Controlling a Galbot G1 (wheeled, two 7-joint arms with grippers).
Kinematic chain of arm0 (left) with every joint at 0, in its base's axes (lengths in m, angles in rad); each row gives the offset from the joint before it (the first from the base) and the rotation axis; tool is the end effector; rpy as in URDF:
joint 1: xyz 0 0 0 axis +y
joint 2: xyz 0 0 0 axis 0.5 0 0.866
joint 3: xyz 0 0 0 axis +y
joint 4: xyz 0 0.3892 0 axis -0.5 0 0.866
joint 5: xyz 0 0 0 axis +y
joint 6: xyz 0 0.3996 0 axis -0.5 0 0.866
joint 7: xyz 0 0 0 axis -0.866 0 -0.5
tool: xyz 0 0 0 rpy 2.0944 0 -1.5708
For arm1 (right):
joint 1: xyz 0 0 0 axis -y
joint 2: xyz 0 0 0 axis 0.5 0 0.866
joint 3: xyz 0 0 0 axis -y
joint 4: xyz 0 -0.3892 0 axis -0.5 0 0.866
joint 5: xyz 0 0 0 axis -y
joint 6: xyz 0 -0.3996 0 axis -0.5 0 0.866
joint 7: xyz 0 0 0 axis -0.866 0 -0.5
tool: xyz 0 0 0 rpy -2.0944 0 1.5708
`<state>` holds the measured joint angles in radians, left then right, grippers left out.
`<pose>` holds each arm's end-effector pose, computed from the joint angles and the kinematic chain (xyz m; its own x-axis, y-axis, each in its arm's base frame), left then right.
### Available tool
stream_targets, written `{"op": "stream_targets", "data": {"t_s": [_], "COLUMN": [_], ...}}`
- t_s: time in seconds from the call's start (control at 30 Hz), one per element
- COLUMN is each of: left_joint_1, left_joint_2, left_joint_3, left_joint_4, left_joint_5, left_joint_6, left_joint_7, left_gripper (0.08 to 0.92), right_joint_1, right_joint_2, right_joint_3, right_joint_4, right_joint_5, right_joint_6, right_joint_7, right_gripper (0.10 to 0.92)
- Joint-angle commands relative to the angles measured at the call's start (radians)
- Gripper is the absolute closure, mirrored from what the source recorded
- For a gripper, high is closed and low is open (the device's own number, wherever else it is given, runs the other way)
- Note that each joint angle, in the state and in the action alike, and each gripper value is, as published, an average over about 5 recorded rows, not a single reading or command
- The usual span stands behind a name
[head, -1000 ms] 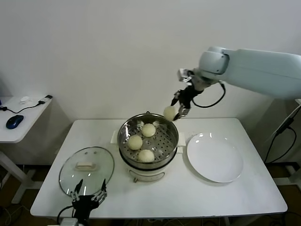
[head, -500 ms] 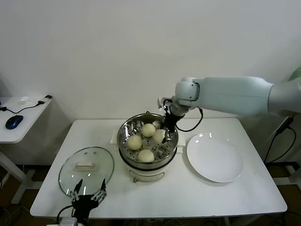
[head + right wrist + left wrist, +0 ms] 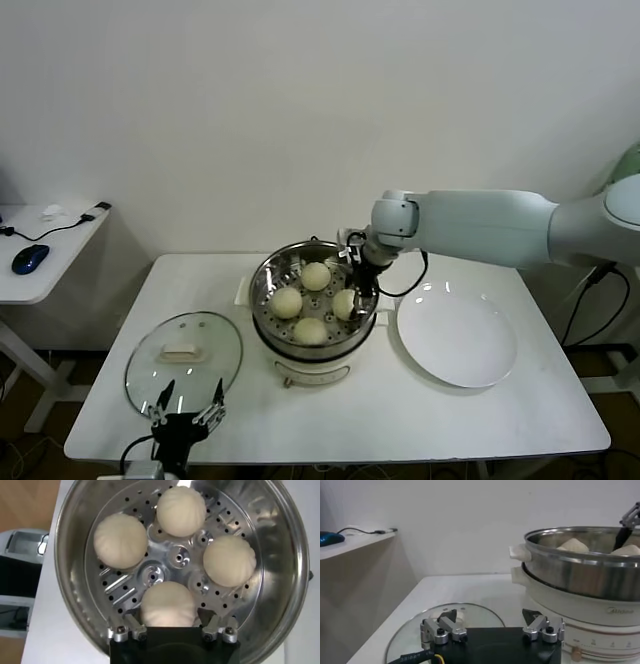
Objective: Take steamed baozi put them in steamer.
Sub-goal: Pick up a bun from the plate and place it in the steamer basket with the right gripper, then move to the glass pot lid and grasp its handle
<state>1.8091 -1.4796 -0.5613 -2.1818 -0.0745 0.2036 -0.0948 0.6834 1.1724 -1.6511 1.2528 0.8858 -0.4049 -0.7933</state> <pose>0.1275 0.0269 -0.3402 -0.9360 -0.0781 0.3431 -0.0644 0.9966 0.0511 0.6218 0.0885 -0.1181 -0.0962 -0.2669 0.9589 -0.9900 -0.0745 -0.1201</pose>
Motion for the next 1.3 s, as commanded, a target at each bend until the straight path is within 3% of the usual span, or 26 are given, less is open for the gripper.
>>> {"op": "stream_targets", "data": {"t_s": [0.03, 0.17, 0.27, 0.37, 0.53, 0.63, 0.73, 0.9, 1.1, 1.3], "left_joint_1": [-0.002, 0.0, 0.001, 0.004, 0.01, 0.011, 0.009, -0.004, -0.048, -0.083], "left_joint_2": [0.0, -0.001, -0.003, -0.004, -0.003, -0.001, 0.001, 0.016, 0.059, 0.097], "left_joint_3": [0.001, 0.0, -0.001, -0.001, -0.001, 0.0, 0.0, -0.004, -0.03, -0.045], "left_joint_4": [0.004, -0.001, -0.007, -0.013, -0.021, -0.026, -0.029, -0.035, -0.018, 0.014], "left_joint_5": [-0.001, 0.0, 0.001, 0.003, 0.007, 0.007, 0.001, -0.053, -0.071, -0.049], "left_joint_6": [0.0, 0.001, 0.003, 0.004, 0.003, 0.005, 0.009, 0.014, 0.02, 0.001], "left_joint_7": [0.0, 0.0, 0.0, 0.001, 0.001, 0.002, -0.001, -0.028, -0.031, -0.03], "left_gripper": [0.177, 0.177, 0.177, 0.177, 0.177, 0.177, 0.177, 0.177, 0.177, 0.177], "right_joint_1": [0.028, 0.083, 0.094, 0.045, -0.192, -0.366, -0.597, -1.144, -1.773, -2.07], "right_joint_2": [-0.001, -0.045, -0.111, -0.193, -0.336, -0.437, -0.547, -0.673, -0.567, -0.307], "right_joint_3": [0.062, 0.096, 0.154, 0.267, 0.64, 0.883, 1.133, 1.65, 2.209, 2.422], "right_joint_4": [-0.046, -0.059, -0.061, -0.063, -0.038, 0.023, 0.112, 0.279, 0.397, 0.424], "right_joint_5": [0.013, 0.054, 0.092, 0.11, 0.043, -0.005, -0.022, -0.099, -0.206, -0.309], "right_joint_6": [0.118, 0.198, 0.222, 0.216, 0.166, 0.138, 0.144, 0.194, 0.275, 0.4], "right_joint_7": [-0.084, -0.195, -0.199, -0.038, 0.452, 0.654, 0.785, 0.817, 0.798, 0.75], "right_gripper": [0.207, 0.203, 0.202, 0.202, 0.203, 0.202, 0.203, 0.203, 0.203, 0.202]}}
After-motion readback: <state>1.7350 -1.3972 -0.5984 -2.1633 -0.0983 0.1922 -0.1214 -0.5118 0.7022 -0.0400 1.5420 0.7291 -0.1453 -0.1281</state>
